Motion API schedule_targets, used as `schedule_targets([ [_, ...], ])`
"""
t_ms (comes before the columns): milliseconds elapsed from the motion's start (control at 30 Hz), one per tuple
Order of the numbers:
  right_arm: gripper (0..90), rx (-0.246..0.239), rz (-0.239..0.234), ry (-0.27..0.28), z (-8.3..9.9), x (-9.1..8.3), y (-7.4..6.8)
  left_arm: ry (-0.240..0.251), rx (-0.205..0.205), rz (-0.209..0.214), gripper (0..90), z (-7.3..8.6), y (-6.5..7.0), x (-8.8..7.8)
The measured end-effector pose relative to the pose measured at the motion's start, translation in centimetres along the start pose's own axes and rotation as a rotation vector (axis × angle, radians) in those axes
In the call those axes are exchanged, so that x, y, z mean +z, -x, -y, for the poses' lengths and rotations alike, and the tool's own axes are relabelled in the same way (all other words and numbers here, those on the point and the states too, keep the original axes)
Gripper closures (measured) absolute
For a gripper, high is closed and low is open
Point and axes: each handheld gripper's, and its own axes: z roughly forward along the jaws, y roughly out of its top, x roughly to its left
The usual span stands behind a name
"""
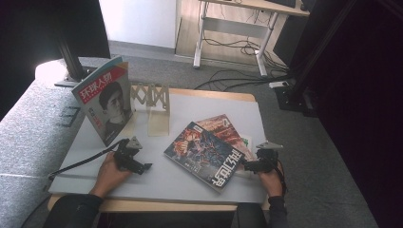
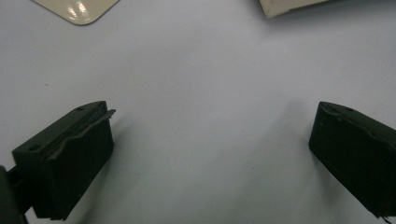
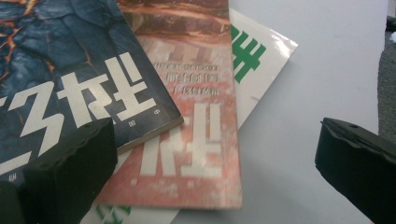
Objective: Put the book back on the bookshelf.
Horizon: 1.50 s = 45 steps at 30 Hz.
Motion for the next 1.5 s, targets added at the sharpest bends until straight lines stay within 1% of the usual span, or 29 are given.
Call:
schedule_targets([
  [167,0.0,0.001,0.006,-0.014,-1.1,1.1,0.6,0.000,0.000,0.000,0.0,0.0,0.0,0.0],
  [400,0.0,0.018,0.007,-0.028,-2.7,2.9,1.1,-0.001,0.001,0.000,0.0,0.0,0.0,0.0],
  [567,0.0,0.023,0.009,-0.031,-3.7,4.1,1.1,-0.002,0.001,0.000,0.0,0.0,0.0,0.0],
  [767,0.0,0.034,-0.009,-0.028,-4.9,5.5,1.0,-0.001,0.001,0.000,0.0,0.0,0.0,0.0],
  [1033,0.0,0.014,-0.006,-0.030,-6.6,7.1,0.2,-0.002,0.001,0.001,0.0,0.0,0.0,0.0],
  [1367,0.0,-0.017,-0.015,-0.031,-9.2,9.5,-1.9,-0.002,0.001,0.001,0.0,0.0,0.0,0.0],
  [1500,0.0,-0.019,-0.032,-0.023,-10.1,10.5,-2.9,-0.002,0.001,0.001,0.0,0.0,0.0,0.0],
])
